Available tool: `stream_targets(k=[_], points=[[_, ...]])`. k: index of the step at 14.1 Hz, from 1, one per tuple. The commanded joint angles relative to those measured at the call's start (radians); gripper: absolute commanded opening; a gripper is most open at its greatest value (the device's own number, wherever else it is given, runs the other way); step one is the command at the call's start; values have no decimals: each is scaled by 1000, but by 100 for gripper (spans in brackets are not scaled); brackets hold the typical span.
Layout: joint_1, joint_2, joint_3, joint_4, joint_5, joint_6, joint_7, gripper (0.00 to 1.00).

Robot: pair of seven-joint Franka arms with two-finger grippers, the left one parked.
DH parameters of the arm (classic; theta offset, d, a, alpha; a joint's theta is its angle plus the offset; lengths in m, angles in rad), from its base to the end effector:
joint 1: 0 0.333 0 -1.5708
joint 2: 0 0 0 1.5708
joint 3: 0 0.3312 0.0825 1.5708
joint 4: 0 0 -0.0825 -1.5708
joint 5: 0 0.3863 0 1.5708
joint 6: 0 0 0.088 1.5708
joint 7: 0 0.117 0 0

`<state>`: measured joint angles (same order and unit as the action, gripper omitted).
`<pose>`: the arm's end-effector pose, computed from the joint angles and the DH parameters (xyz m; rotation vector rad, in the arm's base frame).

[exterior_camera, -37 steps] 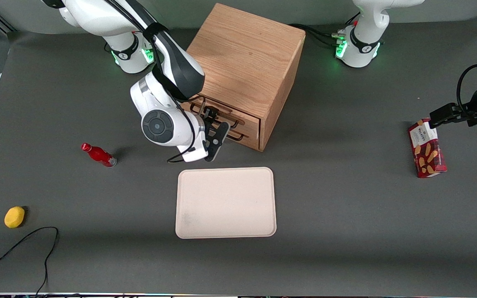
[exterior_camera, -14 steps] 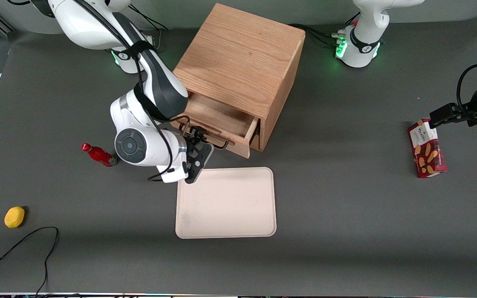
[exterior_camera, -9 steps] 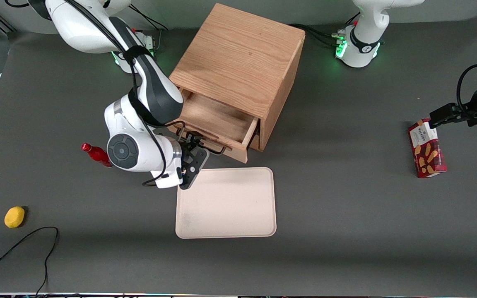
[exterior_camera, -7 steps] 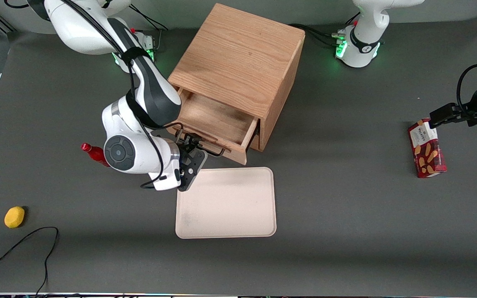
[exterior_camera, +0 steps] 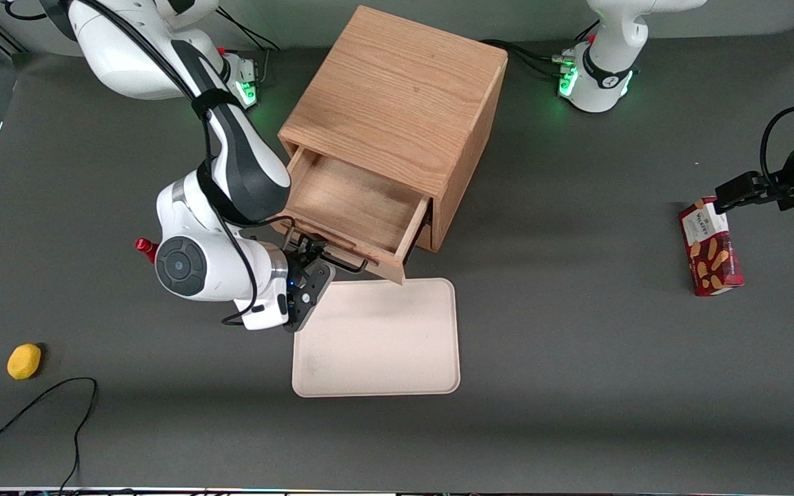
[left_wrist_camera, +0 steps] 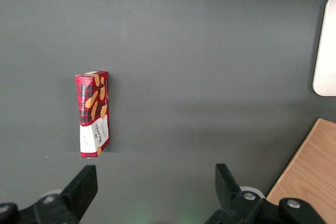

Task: Open upper drawer
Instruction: 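Pull the handle with the right gripper, sliding the drawer outward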

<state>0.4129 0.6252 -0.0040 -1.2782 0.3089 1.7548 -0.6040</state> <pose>0.6521 0.3161 0.3807 -2.5248 -1.2726 0.1681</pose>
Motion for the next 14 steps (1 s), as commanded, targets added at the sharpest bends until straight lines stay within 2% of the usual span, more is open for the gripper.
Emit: stream_targets(k=[1, 14], points=[[-9, 42, 4, 59, -11, 34, -19, 100], [-52, 71, 4, 111, -11, 63, -37, 100]])
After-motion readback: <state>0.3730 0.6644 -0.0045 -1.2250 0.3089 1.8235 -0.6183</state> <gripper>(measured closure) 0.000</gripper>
